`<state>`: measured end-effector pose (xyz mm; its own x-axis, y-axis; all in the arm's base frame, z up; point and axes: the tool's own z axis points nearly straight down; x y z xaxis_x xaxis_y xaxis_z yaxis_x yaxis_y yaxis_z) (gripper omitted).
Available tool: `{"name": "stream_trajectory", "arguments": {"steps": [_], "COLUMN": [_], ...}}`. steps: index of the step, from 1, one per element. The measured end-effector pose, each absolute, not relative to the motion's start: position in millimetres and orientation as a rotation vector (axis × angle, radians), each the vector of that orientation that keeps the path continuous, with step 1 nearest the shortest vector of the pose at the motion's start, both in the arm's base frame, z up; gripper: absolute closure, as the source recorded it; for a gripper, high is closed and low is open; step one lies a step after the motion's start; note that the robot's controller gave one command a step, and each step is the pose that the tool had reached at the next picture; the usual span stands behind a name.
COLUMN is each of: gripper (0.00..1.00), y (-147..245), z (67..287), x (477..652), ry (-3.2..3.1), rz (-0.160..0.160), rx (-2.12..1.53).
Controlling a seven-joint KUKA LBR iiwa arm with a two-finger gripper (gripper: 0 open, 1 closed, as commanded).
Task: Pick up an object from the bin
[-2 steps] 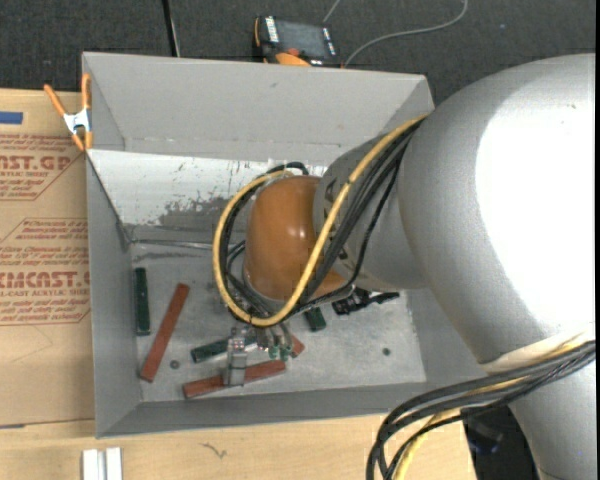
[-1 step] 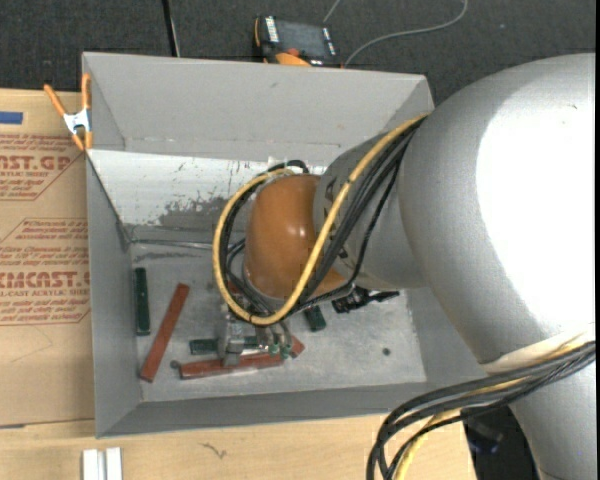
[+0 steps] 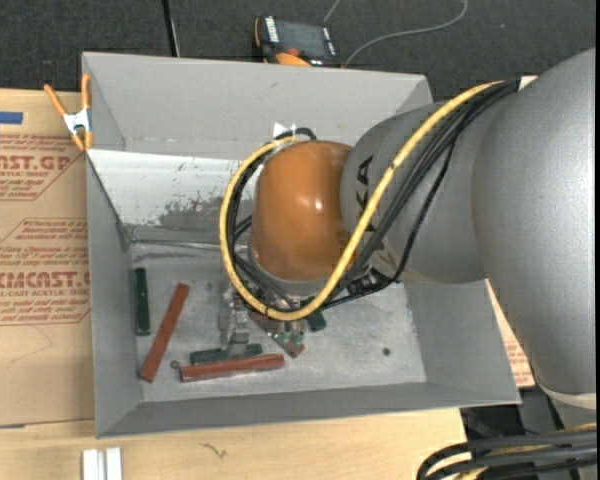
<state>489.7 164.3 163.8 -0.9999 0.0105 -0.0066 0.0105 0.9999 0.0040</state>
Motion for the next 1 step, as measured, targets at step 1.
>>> {"name": "stream_trajectory", "arguments": {"steps": [1], "gripper": [0.0], "y": [163.1], "z": [159.0], "x": [488.6], "ry": [3.141], "rz": [0.002], "rx": [0.018]}}
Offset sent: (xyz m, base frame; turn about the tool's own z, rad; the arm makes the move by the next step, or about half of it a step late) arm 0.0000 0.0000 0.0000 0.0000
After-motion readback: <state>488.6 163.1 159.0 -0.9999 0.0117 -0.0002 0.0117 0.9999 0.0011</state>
